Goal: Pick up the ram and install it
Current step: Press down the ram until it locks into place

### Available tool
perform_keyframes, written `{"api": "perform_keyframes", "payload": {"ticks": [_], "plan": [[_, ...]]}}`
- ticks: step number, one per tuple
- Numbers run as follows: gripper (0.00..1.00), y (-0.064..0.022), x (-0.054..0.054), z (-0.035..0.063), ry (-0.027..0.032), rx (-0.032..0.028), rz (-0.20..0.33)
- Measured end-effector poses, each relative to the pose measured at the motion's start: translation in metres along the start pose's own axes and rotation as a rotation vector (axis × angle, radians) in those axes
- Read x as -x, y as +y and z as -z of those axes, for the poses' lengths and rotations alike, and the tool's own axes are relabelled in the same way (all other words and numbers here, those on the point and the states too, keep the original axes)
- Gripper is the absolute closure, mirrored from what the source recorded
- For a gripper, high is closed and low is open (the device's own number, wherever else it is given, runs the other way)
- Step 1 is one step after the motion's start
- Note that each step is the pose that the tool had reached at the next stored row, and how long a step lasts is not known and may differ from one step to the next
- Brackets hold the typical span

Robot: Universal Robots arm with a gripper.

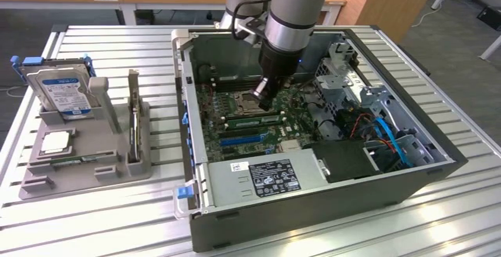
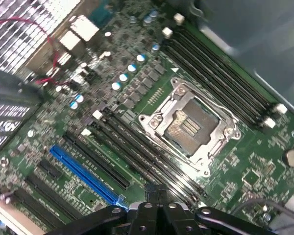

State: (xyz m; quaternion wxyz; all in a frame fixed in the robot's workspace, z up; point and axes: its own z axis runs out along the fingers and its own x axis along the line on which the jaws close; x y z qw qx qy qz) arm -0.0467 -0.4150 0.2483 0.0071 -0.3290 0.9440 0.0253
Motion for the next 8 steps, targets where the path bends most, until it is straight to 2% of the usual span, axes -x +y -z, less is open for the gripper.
{"api": "perform_keyframes", "payload": {"ticks": [8], "plan": [[0.89,0.0000,0.0000,-0.0007,-0.0061,-0.0043,-0.143]]}}
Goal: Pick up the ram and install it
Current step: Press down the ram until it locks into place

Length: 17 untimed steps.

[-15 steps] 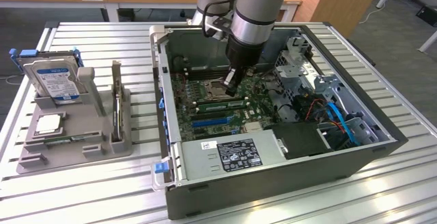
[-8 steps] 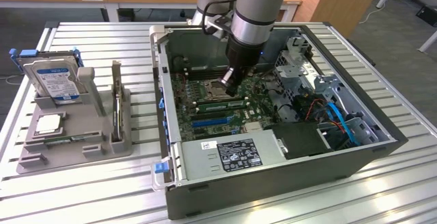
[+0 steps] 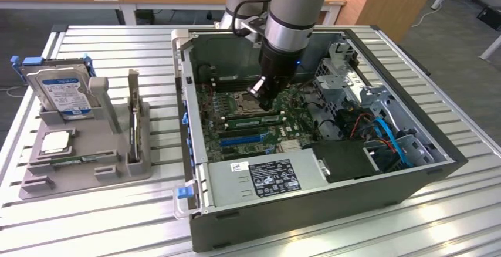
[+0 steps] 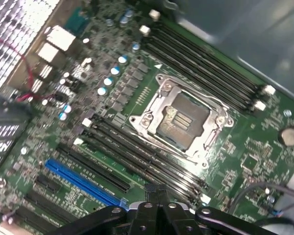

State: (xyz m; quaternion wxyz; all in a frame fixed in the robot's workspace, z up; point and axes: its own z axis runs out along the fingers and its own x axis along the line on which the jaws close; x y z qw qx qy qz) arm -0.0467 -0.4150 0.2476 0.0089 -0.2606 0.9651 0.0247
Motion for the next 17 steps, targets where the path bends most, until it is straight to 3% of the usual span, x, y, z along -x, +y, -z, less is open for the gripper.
{"api": "perform_keyframes", "payload": {"ticks": [17], "plan": [[0.89,-0.0001,0.0000,-0.0016,-0.0127,-0.0087,-0.292]]}}
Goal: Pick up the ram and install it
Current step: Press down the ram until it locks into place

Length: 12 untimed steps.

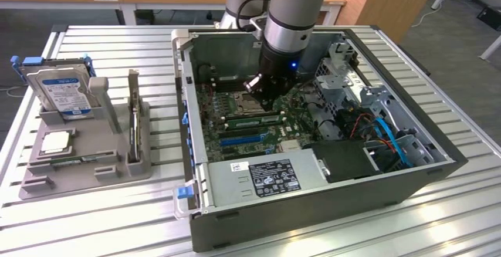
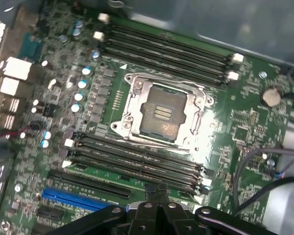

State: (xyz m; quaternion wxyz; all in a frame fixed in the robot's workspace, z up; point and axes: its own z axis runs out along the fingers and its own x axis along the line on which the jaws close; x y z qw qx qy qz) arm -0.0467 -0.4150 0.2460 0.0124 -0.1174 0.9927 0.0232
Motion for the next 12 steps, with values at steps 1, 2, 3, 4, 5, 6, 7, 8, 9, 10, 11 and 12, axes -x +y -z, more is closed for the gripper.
{"api": "perform_keyframes", "payload": {"ticks": [1,2,3,4,5,6,7,8,9,10,11,12], "plan": [[0.89,0.0000,-0.0001,-0.0001,-0.0005,-0.0005,-0.015],[0.89,0.0000,-0.0002,-0.0001,-0.0008,-0.0006,-0.021],[0.89,0.0000,-0.0001,-0.0001,-0.0009,-0.0006,-0.021],[0.89,0.0000,-0.0002,-0.0001,-0.0008,-0.0007,-0.021],[0.89,0.0000,-0.0002,-0.0001,-0.0008,-0.0008,-0.021],[0.89,0.0001,-0.0001,-0.0002,-0.0009,-0.0007,-0.021],[0.89,0.0002,0.0000,-0.0003,-0.0005,-0.0013,-0.021],[0.89,0.0001,0.0000,-0.0003,0.0025,-0.0015,-0.022],[0.89,0.0001,0.0001,-0.0001,0.0079,-0.0019,-0.022],[0.89,0.0001,0.0003,0.0000,0.0142,-0.0020,-0.023],[0.89,0.0000,0.0005,0.0000,0.0207,-0.0013,-0.024],[0.89,0.0000,0.0006,0.0001,0.0264,-0.0008,-0.025]]}}
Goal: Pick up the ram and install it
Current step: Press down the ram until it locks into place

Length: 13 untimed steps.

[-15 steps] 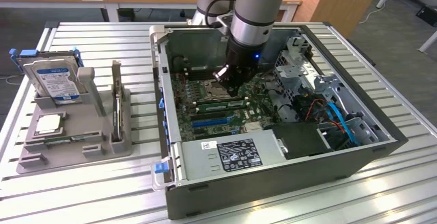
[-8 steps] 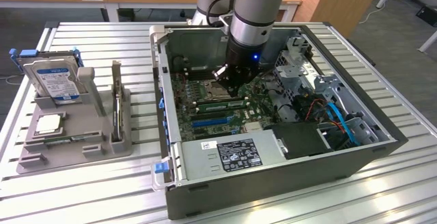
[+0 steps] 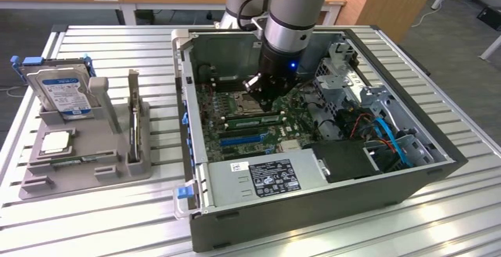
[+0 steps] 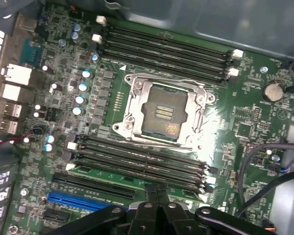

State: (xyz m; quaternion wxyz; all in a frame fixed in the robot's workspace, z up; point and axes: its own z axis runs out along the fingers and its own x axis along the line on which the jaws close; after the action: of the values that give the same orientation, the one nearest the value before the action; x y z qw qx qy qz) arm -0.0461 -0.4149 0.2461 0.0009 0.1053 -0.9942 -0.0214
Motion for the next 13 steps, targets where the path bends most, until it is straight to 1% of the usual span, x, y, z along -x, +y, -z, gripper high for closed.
{"api": "perform_keyframes", "payload": {"ticks": [2,3,4,8,13], "plan": [[0.89,0.0000,0.0000,0.0001,0.0053,0.0003,-0.002],[0.89,0.0000,0.0000,-0.0001,0.0067,-0.0006,-0.007],[0.89,0.0000,0.0000,-0.0001,0.0069,-0.0021,-0.015],[0.89,0.0000,0.0001,-0.0001,0.0052,-0.0049,-0.070],[0.89,0.0000,0.0001,-0.0001,0.0024,-0.0057,-0.143]]}}
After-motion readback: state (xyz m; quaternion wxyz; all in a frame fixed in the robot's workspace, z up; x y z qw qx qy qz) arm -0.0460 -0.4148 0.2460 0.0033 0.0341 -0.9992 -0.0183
